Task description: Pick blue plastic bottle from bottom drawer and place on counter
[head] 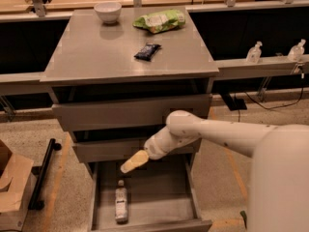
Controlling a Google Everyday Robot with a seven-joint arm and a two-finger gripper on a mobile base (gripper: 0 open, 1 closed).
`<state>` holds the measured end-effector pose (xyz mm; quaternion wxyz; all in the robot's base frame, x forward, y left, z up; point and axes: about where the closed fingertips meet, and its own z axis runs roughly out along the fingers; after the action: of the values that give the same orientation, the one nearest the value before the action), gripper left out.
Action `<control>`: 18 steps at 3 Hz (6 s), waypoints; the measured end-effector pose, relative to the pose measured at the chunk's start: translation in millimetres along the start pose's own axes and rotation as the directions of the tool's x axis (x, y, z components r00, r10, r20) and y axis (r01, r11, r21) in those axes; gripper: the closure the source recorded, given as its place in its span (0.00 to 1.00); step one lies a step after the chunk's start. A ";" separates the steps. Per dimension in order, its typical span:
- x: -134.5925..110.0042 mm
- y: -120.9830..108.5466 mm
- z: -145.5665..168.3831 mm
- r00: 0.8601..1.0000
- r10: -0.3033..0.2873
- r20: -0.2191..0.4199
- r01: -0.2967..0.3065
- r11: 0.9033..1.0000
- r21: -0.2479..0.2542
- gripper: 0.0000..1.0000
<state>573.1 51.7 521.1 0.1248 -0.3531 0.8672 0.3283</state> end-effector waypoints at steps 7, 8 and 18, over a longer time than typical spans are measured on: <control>78.8 -67.2 186.5 0.921 0.367 -0.129 -0.369 0.929 0.010 0.00; 75.5 -70.4 203.4 0.921 0.364 -0.142 -0.366 0.931 0.015 0.00; 90.7 -109.4 401.5 0.761 0.631 -0.151 -0.604 0.774 0.190 0.72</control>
Offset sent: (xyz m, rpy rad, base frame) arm -0.0006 0.0225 -0.0352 -0.0780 0.0641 -0.0106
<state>577.7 209.0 125.3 -0.0583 -0.0704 0.9625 0.2554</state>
